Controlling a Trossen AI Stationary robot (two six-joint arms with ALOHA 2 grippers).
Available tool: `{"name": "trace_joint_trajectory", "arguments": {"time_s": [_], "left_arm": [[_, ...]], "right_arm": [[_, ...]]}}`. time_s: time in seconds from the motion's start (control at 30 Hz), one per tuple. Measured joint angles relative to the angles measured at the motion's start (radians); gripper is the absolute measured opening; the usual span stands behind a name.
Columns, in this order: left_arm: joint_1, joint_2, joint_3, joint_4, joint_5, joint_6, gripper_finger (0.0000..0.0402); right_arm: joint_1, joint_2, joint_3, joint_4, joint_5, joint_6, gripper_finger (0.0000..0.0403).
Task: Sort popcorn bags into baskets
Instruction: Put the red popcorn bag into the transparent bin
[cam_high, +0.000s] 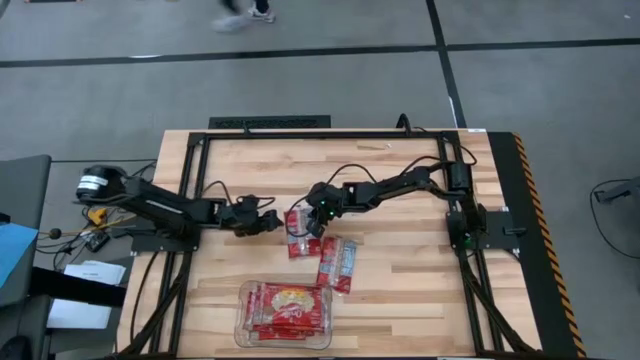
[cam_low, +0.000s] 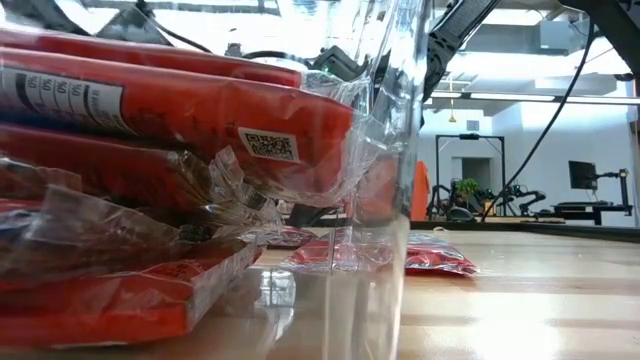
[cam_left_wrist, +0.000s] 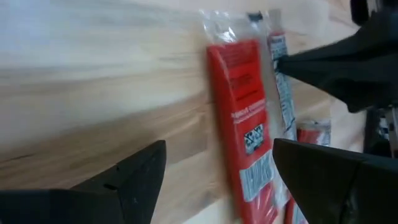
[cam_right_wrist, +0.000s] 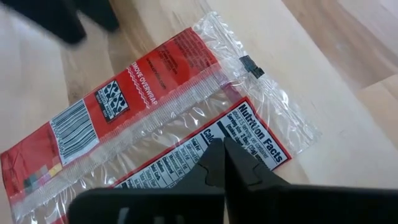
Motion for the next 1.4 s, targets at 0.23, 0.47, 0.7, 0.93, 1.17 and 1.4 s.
{"name": "trace_joint_trajectory", "arguments": {"time_s": [0.23, 0.47, 0.7, 0.93, 1.17, 1.4], "left_arm": [[0.0, 0.246, 0.018, 0.295, 0.002, -0.037, 0.0283], [0.002, 0.333, 0.11, 0.29, 0.006, 0.025, 0.0282], [0.029, 0.336, 0.163, 0.182, 0.027, 0.05, 0.0211], [0.029, 0.338, 0.164, 0.145, -0.057, 0.019, 0.0048], [0.028, 0.33, 0.163, 0.154, -0.044, 0.02, 0.0006], [0.001, 0.192, 0.162, 0.169, -0.047, 0.15, 0.0002]], "right_arm": [[-0.005, 0.0, -0.001, 0.005, 0.0, 0.001, 0.0028], [-0.005, 0.0, -0.001, 0.025, 0.002, 0.0, 0.0009], [-0.005, 0.0, -0.001, 0.031, 0.002, -0.002, 0.0029], [-0.004, 0.0, -0.001, 0.033, 0.0, -0.009, 0.0019], [0.002, -0.098, 0.0, -0.044, -0.012, -0.093, 0.002], [-0.005, -0.372, 0.0, -0.269, -0.008, -0.172, 0.0061]]}}
